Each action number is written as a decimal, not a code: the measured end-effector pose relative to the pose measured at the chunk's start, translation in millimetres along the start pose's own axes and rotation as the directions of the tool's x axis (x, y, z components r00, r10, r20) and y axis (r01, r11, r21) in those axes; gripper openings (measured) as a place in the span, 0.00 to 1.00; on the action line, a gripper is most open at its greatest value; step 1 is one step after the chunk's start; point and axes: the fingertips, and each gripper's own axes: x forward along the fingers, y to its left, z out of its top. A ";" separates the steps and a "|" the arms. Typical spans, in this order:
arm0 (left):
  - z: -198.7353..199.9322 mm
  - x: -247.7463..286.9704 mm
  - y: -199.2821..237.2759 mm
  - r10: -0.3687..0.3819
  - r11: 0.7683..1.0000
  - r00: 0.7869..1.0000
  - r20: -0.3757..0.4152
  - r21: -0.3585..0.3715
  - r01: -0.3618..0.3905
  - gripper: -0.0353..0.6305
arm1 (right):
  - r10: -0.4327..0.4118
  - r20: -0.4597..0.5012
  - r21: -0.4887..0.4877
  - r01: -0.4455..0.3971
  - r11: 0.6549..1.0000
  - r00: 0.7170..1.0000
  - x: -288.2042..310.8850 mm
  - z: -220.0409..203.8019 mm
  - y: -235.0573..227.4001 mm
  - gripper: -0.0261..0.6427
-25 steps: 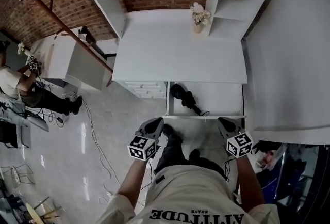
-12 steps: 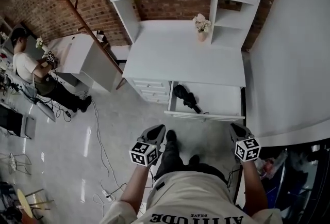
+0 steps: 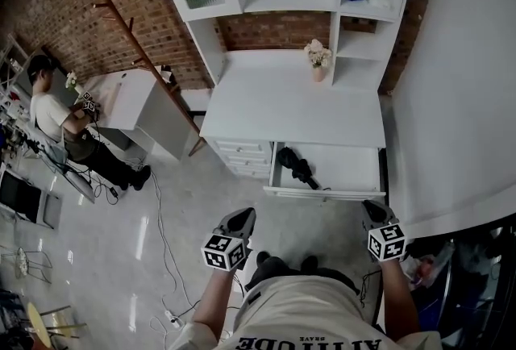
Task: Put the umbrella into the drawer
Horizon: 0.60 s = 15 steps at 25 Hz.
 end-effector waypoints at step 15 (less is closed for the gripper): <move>39.1 -25.1 58.6 -0.030 0.998 0.999 0.039 0.050 0.028 0.09 | -0.053 0.151 0.003 0.053 0.999 0.987 2.4 59.8 33.1 0.09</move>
